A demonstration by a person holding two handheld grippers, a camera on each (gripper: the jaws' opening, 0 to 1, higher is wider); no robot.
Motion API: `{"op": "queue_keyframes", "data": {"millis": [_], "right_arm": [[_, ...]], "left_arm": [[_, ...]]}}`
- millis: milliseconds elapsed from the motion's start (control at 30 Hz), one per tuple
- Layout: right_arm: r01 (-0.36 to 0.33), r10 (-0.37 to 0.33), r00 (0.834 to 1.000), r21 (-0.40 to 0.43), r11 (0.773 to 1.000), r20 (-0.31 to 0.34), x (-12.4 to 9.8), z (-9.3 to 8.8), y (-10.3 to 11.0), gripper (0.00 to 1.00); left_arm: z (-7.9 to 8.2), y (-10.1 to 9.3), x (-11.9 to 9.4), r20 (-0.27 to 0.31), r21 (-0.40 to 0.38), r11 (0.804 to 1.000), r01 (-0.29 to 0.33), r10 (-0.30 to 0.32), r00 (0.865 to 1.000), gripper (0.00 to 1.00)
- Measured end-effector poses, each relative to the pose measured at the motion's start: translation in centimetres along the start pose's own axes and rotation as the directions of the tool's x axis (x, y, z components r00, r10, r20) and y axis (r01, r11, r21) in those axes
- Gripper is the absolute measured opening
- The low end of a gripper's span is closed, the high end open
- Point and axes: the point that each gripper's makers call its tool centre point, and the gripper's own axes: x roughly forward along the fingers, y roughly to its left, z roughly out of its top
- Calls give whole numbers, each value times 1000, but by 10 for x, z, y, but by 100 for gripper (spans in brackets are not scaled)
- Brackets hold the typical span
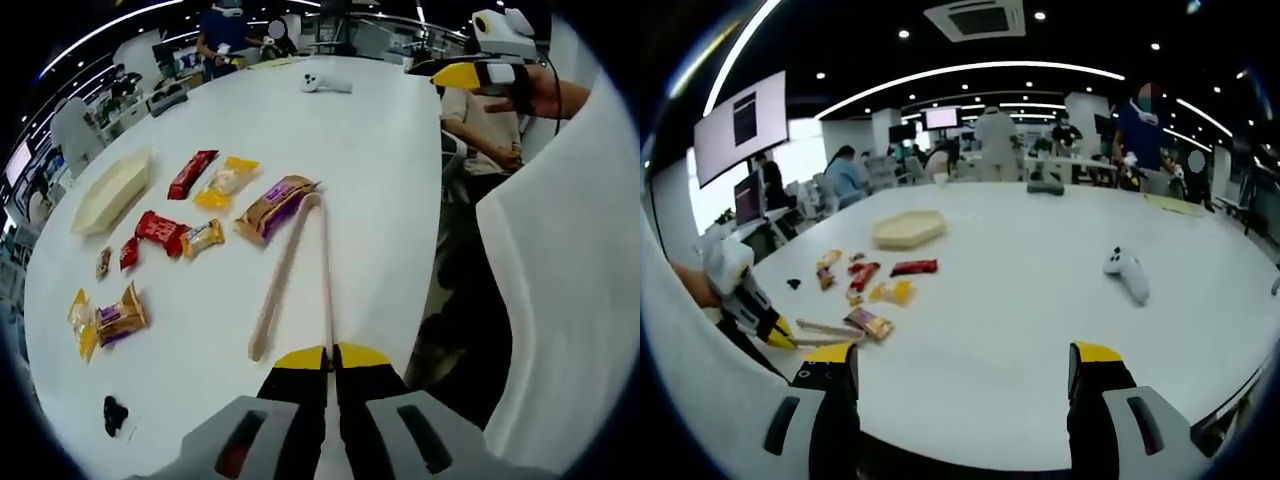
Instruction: Place the target food into the container with the food tongs after gripping and lifting it, then release it inside without dropping or visibly crushing the food.
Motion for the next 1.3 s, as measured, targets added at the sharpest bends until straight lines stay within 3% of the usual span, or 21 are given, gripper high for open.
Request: {"op": "queue_keyframes", "data": {"millis": [400, 633, 867, 1133, 1200, 1300], "right_arm": [[-23, 23, 1000, -5, 1000, -2, 5, 0, 9, 87], [-65, 65, 998, -9, 998, -2, 11, 0, 23, 87], [-123, 123, 992, -27, 992, 3, 18, 3, 37, 82], [-166, 166, 986, -69, 984, -6, 23, 4, 50, 79], [-184, 184, 983, -69, 980, -6, 23, 4, 54, 76], [-227, 228, 974, -58, 972, 4, 24, 5, 64, 72]], "left_arm": [[14, 11, -22, 21, 6, 999, -41, 41, 999, 0], [31, 20, -43, 78, -15, 999, -52, 53, 996, 0], [40, 20, -49, 84, 40, 997, -63, 60, 995, 0], [49, 6, -46, 85, 63, 998, 0, -5, 996, 0], [55, 3, -47, 100, 71, 997, 15, -22, 995, 0], [72, -8, -50, 171, 34, 995, 99, -103, 980, 0]]}}
